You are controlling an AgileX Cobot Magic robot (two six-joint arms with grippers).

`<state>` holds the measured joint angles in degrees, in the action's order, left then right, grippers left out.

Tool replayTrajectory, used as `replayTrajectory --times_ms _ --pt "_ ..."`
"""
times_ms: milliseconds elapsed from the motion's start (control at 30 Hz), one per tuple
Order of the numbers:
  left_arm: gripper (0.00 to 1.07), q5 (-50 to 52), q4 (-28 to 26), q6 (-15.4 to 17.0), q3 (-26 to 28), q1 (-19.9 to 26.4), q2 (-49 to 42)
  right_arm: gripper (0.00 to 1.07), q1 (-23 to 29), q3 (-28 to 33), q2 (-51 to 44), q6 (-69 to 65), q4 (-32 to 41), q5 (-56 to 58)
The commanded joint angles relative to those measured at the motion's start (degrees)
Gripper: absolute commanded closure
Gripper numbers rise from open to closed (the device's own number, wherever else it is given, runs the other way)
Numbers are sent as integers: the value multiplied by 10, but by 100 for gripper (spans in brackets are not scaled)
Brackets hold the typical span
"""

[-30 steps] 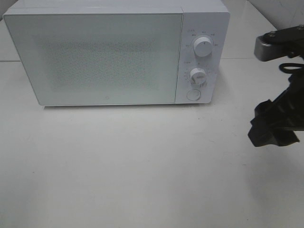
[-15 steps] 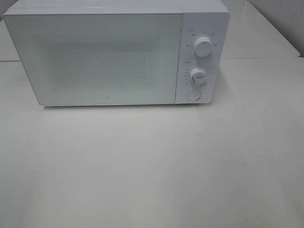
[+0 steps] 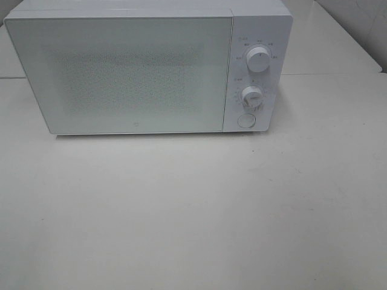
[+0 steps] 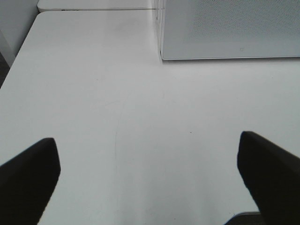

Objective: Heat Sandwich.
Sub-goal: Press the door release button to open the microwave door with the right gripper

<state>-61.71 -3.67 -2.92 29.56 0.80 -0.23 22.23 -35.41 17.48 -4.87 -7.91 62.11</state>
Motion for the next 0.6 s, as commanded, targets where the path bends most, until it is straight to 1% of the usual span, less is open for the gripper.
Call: replayTrajectory --times_ms 33,133,167,300,367,467,600 --pt "9 6 -2 1 0 2 -11 32 -41 21 -37 6 -7 -16" --pt "9 6 -2 1 0 2 -11 32 -80 45 -77 9 -7 -31" --pt "9 6 -2 1 0 2 -11 32 -80 45 -77 9 -7 -31" --pt "9 6 -2 1 0 2 -11 32 -121 70 -119 10 -3 -50" --pt "9 6 -2 1 0 2 -11 32 -126 70 -127 10 -3 -50" --pt "9 6 -2 1 0 2 -11 32 -147 70 -158 10 -3 -50" --pt "9 6 -2 1 0 2 -11 32 -155 70 -193 8 -6 -50"
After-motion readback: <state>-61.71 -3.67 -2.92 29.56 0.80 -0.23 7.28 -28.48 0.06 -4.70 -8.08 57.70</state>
